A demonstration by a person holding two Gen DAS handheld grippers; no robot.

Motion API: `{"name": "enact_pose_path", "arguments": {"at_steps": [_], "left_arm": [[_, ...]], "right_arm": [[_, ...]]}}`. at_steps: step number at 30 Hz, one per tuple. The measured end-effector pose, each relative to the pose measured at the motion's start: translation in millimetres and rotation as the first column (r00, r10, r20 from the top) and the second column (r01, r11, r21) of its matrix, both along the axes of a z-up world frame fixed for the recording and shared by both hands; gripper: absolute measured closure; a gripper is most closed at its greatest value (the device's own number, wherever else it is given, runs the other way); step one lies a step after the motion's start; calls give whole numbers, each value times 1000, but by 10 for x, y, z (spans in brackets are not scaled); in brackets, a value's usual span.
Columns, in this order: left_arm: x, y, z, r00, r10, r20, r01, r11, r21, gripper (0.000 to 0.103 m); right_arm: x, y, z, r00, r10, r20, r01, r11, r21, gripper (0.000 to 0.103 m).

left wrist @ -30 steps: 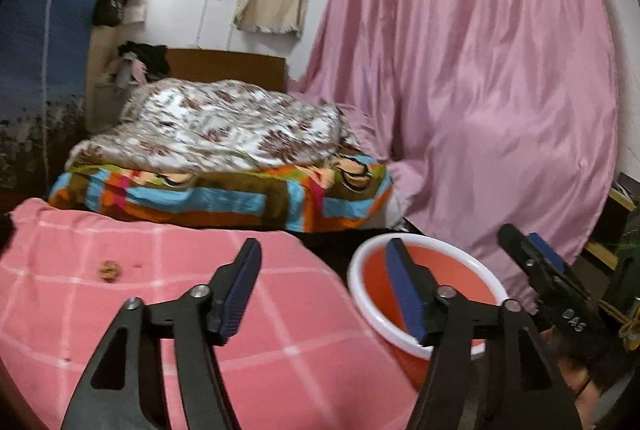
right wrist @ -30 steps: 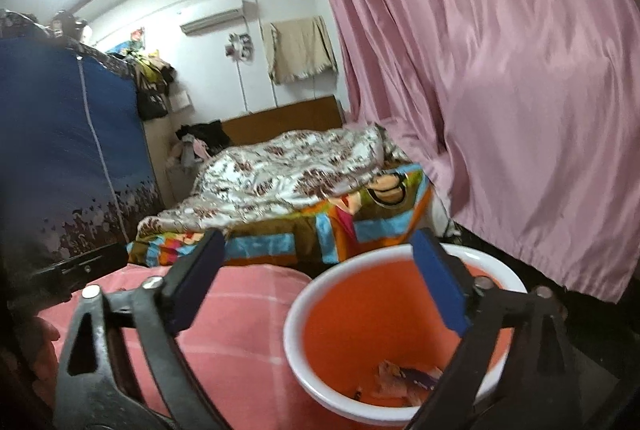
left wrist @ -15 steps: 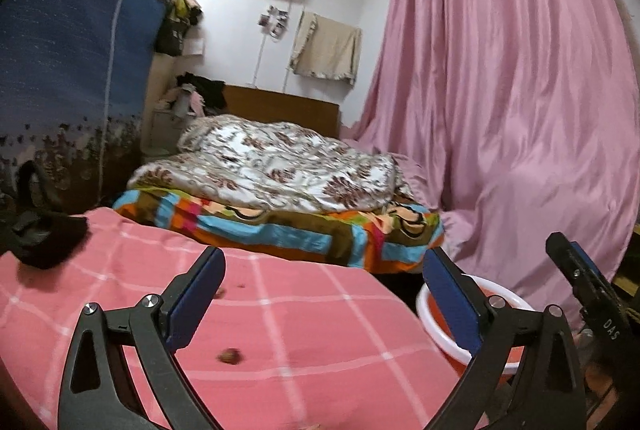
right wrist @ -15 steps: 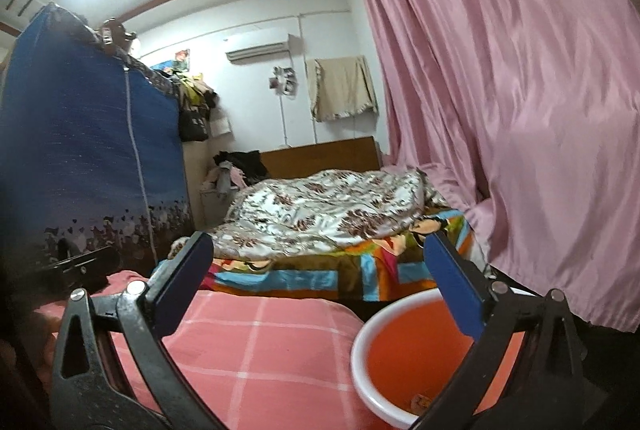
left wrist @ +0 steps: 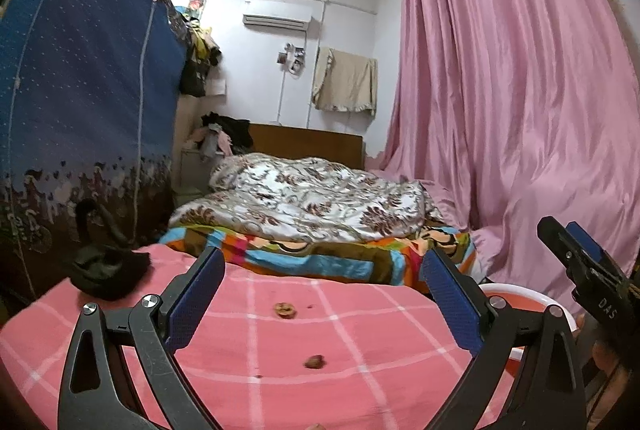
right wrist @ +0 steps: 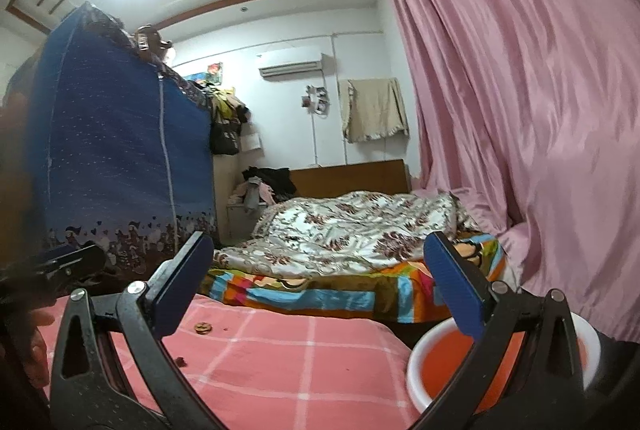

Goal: Collect trash
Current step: 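Move both open tools back over the remaining slices on the bed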

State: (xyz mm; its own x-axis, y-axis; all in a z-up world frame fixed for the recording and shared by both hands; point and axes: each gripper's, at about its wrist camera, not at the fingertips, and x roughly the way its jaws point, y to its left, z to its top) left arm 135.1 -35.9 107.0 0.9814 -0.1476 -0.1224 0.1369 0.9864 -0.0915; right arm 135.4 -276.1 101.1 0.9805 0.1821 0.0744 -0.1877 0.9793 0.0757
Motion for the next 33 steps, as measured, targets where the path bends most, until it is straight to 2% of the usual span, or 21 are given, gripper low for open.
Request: {"name": "enact_pose_path", "arguments": {"at_steps": [13, 20, 24, 28, 33], "left_arm": [[-101, 448, -93, 996, 91, 12, -91, 996, 17, 6], [-75, 637, -155, 992, 128, 2, -128, 992, 20, 6], [-21, 753, -200, 989, 146, -16, -146, 989, 23, 6], [87, 834, -257, 987, 149, -63, -147, 989, 28, 6], [304, 970, -365, 975, 136, -173, -137, 991, 4, 6]], "right_arm": [[46, 541, -44, 995, 93, 38, -90, 992, -85, 0], [205, 753, -108, 991, 133, 3, -132, 987, -90, 0], [349, 839, -164, 987, 153, -53, -157, 983, -96, 0], [547, 937, -274, 971, 171, -168, -190, 976, -105, 0], [843, 1077, -459, 918, 200, -342, -249, 963, -106, 0]]}}
